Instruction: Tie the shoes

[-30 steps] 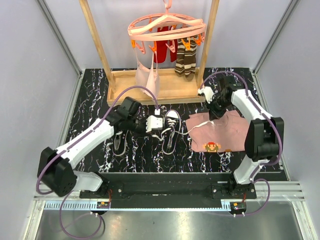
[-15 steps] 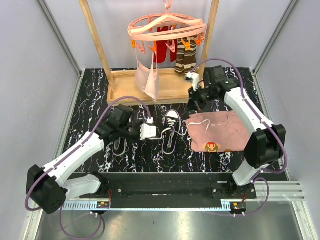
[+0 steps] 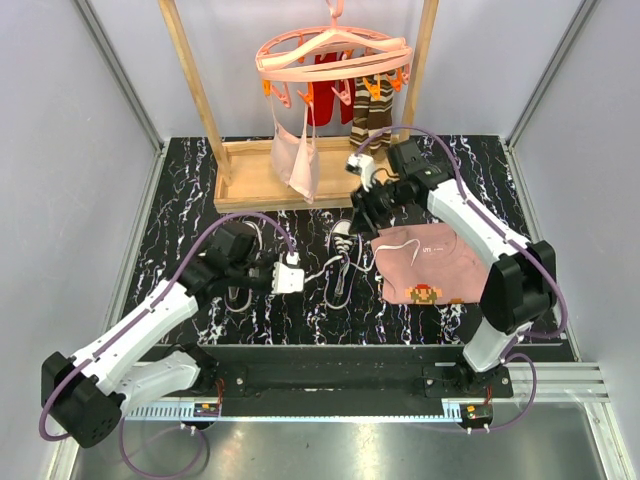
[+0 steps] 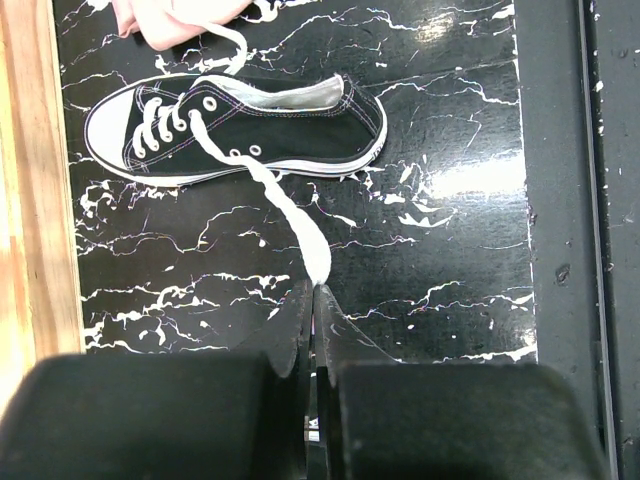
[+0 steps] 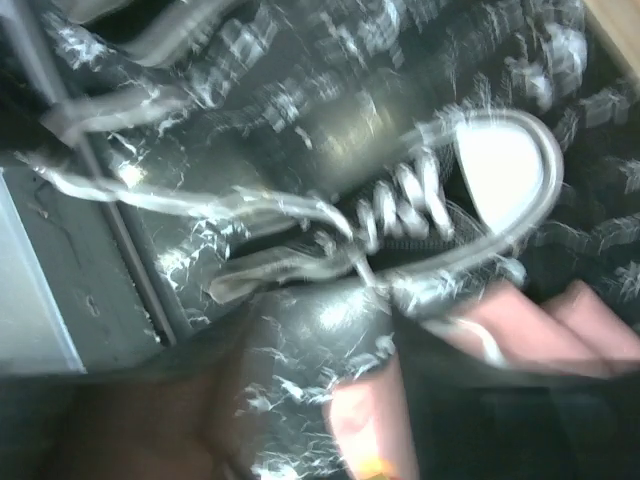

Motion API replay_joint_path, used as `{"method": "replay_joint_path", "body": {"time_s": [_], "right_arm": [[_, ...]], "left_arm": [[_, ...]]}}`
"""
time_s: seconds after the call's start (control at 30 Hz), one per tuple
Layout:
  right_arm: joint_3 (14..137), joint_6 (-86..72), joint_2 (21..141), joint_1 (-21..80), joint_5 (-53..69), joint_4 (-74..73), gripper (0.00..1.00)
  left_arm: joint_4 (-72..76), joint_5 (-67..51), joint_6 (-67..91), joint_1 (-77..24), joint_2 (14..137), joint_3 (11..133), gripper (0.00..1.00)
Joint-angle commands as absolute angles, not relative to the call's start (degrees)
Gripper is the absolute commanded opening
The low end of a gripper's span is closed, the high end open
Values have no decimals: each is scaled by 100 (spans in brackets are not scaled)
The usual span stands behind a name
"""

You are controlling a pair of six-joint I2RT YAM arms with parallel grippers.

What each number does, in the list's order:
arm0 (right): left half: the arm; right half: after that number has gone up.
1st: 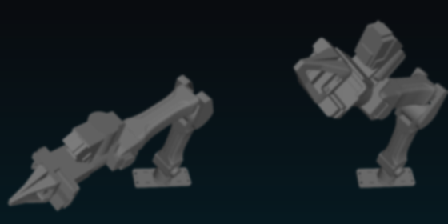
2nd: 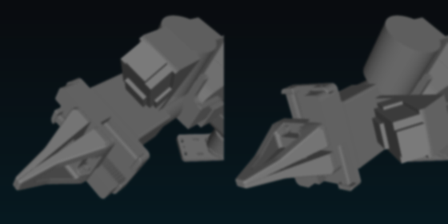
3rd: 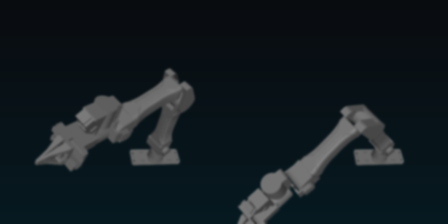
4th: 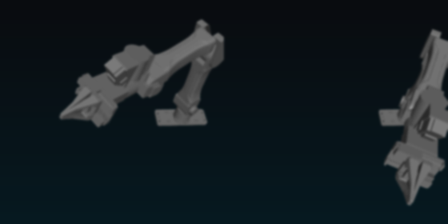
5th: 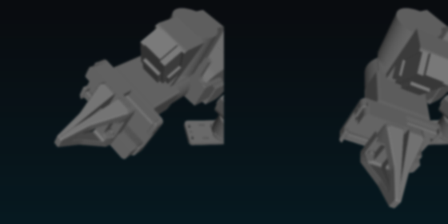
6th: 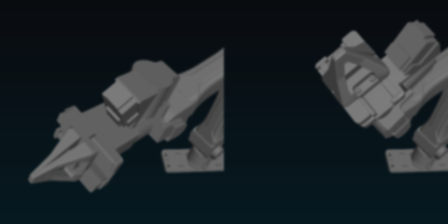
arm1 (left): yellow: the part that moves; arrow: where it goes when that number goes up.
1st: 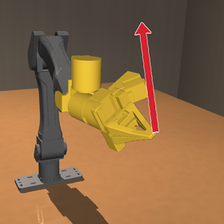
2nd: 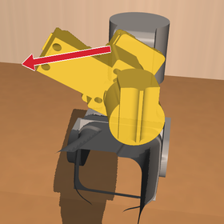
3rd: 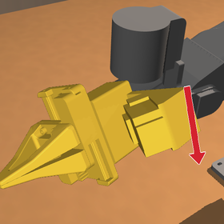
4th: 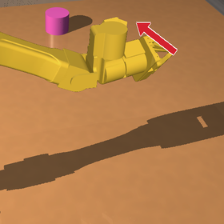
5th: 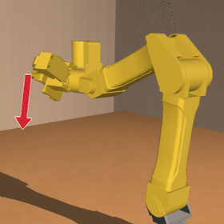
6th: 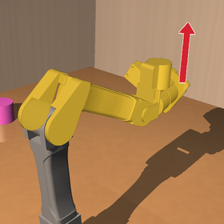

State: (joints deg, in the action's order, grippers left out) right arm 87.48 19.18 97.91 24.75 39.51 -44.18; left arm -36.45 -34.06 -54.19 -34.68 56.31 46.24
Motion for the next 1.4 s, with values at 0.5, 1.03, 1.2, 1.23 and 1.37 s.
{"method": "replay_joint_path", "body": {"time_s": [0.5,1.03,1.2,1.23,1.37], "right_arm": [[8138,3841,10432,554,1881,-5265,72],[8367,3244,9889,641,3672,-5247,0],[8666,2515,9326,1710,4455,-5028,0],[8718,2401,9308,1914,4491,-4940,0],[9087,1628,9526,2732,4535,-4386,0]], "left_arm": [[-3603,-3516,-5484,-3507,6003,4843,0],[-3586,-3454,-5519,-3498,5986,4852,0],[-3288,-3463,-5660,-3516,5661,4597,0],[-3200,-3428,-5678,-3516,5573,4571,0],[-3120,-3375,-5783,-3525,5441,4465,0]]}}
